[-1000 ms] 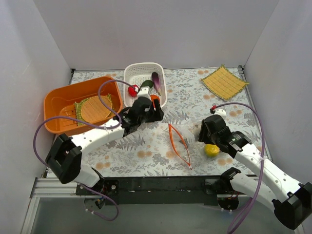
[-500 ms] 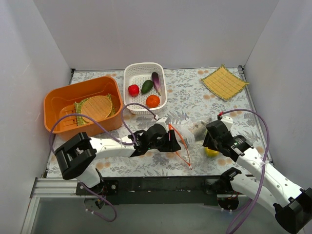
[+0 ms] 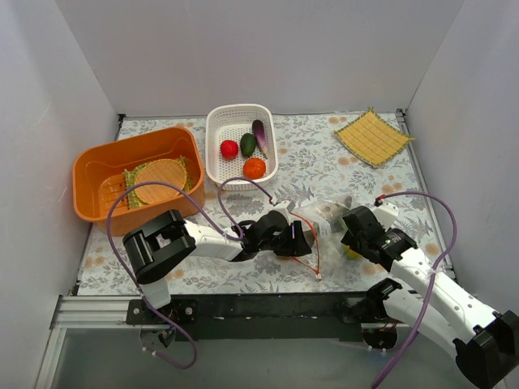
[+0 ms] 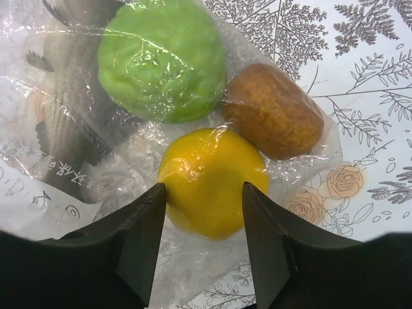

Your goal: Open the zip-top bag and remove the fake food

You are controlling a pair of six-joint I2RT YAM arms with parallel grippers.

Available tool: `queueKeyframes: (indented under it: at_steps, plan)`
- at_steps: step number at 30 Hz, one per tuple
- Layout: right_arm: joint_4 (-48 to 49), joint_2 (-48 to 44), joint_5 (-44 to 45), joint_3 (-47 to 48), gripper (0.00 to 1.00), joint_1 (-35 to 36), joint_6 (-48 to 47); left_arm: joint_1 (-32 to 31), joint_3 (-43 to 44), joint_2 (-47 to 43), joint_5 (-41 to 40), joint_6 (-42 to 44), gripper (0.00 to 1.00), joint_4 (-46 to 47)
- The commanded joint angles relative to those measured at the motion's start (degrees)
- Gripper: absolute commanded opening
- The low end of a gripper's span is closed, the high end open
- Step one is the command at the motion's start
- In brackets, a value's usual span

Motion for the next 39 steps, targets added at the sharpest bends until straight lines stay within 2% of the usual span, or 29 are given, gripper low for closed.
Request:
queueKeyframes:
  at_steps: [1,4,8,11,16,21,28,31,32,35,39]
  plan:
    - [0.88,1.97,1.12,-2.59,0.59,-0.56,2.85,-0.30,1.20,0.01,0.56,0.92,0.50,2.66]
    - [0.09,-0.05,3.05,-1.19,0.66,-0.56,2.24,-0.30,1.11,0.36,0.82,1.27,0.52,2.66]
    - [-1.50,1.16,4.64,1.54,0.68,-0.82,1.19,-0.30,1.28,0.45,1.17,1.62,0.52,2.48]
    - [1.20,3.62,2.98,0.49,0.68,-1.00,0.40,-0.30,1.37,0.37,1.09,1.97,0.53,2.48]
    - [7.46,5.31,-3.95,-2.41,0.64,-1.52,-2.76,-0.30,1.64,-0.16,1.87,3.03,0.58,2.21]
    - [15.36,2.59,-13.61,-4.52,0.59,-1.52,-5.49,-0.30,1.73,-0.16,4.25,3.64,0.65,4.06]
    - [17.39,1.09,-16.63,-7.25,0.55,-1.61,-5.58,-0.38,0.76,-0.25,6.01,3.82,0.69,7.22]
    - [16.61,1.17,-15.76,-7.34,0.35,-1.79,-5.67,-0.38,-0.03,-1.13,6.62,3.82,0.68,8.80]
    - [15.65,1.26,-15.05,-6.56,0.21,-2.05,-5.76,-0.30,-0.56,-1.74,6.62,3.73,0.68,9.24]
    - [11.87,1.18,-11.63,-4.36,0.08,-2.32,-6.46,-0.38,-1.00,-2.62,5.84,4.00,0.66,8.29]
    - [12.55,0.30,-12.93,-5.22,0.08,-2.58,-6.99,-0.38,-1.88,-2.80,5.48,3.82,0.64,8.37]
